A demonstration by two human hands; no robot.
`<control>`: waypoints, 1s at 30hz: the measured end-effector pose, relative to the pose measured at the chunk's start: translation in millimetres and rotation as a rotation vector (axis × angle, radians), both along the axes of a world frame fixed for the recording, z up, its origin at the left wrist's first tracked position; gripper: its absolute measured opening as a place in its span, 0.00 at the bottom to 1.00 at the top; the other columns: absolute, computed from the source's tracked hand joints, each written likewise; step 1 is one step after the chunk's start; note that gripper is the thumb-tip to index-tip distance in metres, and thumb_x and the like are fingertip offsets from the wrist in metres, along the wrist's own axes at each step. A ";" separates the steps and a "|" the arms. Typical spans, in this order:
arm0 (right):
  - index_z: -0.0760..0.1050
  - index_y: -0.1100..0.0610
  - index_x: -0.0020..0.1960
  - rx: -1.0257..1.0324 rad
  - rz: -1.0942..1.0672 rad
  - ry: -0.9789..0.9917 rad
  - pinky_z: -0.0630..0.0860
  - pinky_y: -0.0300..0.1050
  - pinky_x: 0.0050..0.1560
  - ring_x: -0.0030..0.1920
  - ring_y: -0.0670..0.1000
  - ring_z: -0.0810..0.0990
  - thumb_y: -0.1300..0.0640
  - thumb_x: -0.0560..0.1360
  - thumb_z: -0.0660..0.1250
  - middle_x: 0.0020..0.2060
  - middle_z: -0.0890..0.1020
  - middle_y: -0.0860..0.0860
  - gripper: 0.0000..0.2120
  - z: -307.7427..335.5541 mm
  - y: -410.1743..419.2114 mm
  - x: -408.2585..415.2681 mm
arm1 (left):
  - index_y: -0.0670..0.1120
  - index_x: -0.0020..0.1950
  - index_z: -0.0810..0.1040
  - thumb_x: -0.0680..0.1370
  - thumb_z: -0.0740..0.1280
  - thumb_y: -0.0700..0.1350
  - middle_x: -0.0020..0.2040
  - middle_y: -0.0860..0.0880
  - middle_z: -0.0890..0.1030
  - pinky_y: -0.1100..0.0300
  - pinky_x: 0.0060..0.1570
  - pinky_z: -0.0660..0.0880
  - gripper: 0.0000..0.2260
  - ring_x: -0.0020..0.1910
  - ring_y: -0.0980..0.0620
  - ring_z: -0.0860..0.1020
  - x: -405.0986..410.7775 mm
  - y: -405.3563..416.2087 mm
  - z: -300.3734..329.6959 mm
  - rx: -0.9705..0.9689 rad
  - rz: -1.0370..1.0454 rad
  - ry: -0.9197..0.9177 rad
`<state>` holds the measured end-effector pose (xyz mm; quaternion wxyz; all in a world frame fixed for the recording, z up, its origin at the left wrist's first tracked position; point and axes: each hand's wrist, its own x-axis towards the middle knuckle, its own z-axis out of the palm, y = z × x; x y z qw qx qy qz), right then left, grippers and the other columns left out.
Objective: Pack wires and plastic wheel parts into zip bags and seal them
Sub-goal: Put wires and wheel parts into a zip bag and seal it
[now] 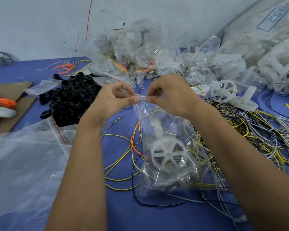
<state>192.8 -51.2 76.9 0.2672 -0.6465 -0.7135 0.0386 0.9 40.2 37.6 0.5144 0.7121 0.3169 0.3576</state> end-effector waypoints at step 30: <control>0.85 0.58 0.44 0.027 0.081 0.224 0.75 0.41 0.41 0.37 0.51 0.80 0.58 0.75 0.75 0.36 0.84 0.51 0.04 -6.5 7.9 -10.2 | 0.45 0.41 0.85 0.74 0.75 0.38 0.38 0.41 0.83 0.55 0.44 0.76 0.03 0.39 0.46 0.78 -0.8 -5.6 -4.8 -0.070 -0.100 -0.109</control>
